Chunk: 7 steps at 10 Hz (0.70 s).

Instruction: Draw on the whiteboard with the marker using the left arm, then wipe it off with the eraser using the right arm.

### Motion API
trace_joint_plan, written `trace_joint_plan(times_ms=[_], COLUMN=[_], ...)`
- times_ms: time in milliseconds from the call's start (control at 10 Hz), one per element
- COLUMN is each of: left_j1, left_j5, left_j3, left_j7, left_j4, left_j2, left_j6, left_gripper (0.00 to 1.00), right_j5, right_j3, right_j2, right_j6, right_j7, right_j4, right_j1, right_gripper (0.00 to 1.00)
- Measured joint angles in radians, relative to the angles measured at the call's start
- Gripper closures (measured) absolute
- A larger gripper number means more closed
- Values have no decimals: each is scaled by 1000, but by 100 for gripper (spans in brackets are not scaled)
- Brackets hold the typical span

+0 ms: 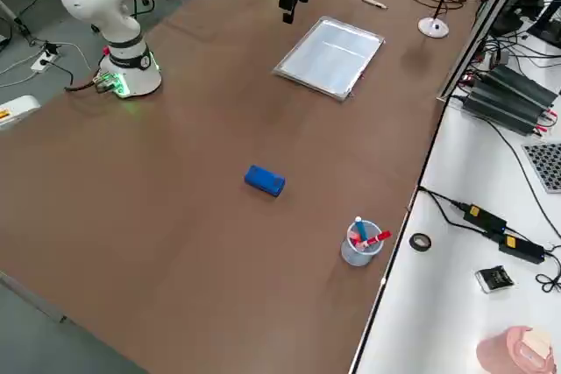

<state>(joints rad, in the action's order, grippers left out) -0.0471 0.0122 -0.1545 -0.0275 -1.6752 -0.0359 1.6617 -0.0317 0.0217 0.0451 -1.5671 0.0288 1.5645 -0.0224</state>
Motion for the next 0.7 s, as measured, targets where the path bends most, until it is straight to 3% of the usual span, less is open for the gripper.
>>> trace_joint_plan(times_ms=[200, 700], left_j1=[-1, -1], left_j5=[0, 0], left_j3=[0, 0], left_j7=[-12, -35], left_j4=[-67, -326], left_j2=[17, 65], left_j6=[95, 423], left_gripper=[0, 0], right_j5=[0, 0], right_j3=[0, 0], right_j2=[0, 0], right_j6=[0, 0], right_j7=[0, 0], right_j4=[0, 0], right_j1=[0, 0], right_gripper=[0, 0])
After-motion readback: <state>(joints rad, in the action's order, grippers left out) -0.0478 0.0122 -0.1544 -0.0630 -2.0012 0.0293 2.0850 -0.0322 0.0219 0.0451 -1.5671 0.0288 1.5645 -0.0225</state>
